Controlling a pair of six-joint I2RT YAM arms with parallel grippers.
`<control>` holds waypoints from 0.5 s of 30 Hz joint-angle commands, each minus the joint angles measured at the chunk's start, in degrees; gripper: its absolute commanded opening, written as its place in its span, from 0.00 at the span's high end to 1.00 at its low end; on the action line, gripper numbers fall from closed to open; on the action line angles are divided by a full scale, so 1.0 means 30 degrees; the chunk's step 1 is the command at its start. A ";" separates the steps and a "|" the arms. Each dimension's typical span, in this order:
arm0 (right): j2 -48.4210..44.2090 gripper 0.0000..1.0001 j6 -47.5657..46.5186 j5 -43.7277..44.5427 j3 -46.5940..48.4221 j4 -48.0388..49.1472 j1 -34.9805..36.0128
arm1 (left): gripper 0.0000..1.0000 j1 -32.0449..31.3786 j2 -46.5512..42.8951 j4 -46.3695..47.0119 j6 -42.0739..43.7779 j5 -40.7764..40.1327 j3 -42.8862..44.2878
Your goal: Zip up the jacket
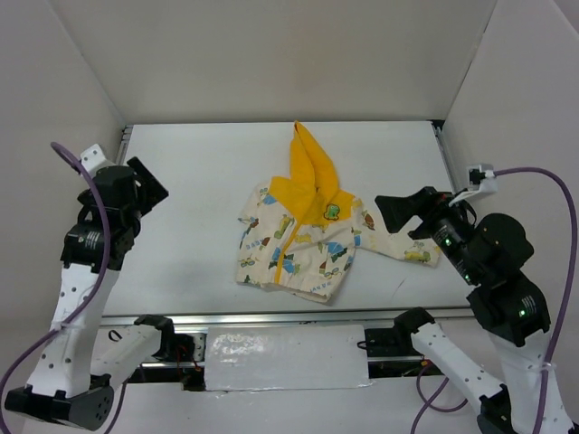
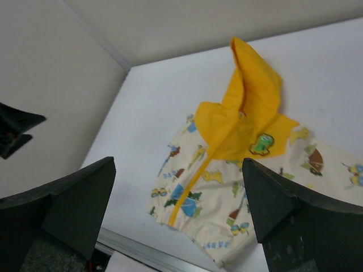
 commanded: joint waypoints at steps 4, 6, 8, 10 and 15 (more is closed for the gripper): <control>-0.2699 0.00 -0.0834 0.5140 -0.0121 -0.4462 0.1090 | 0.01 0.0517 -0.2808 -0.2589 0.2717 -0.2128 -0.0069; -0.3257 0.00 -0.0951 0.6193 0.0494 -0.5923 0.1091 | 0.01 0.0517 -0.4123 -0.3172 0.2396 -0.1575 -0.0306; -0.3695 0.00 -0.1010 0.6433 0.0846 -0.6719 0.1091 | 0.01 0.0546 -0.4859 -0.3761 0.2131 -0.1629 -0.0394; -0.3989 0.00 -0.1098 0.6580 0.1023 -0.7541 0.1062 | 0.01 0.0517 -0.5769 -0.4201 0.2159 -0.1689 -0.0511; -0.4225 0.00 -0.1186 0.6726 0.1258 -0.8158 0.1090 | 0.01 0.0517 -0.6386 -0.5021 0.2306 -0.1513 -0.0482</control>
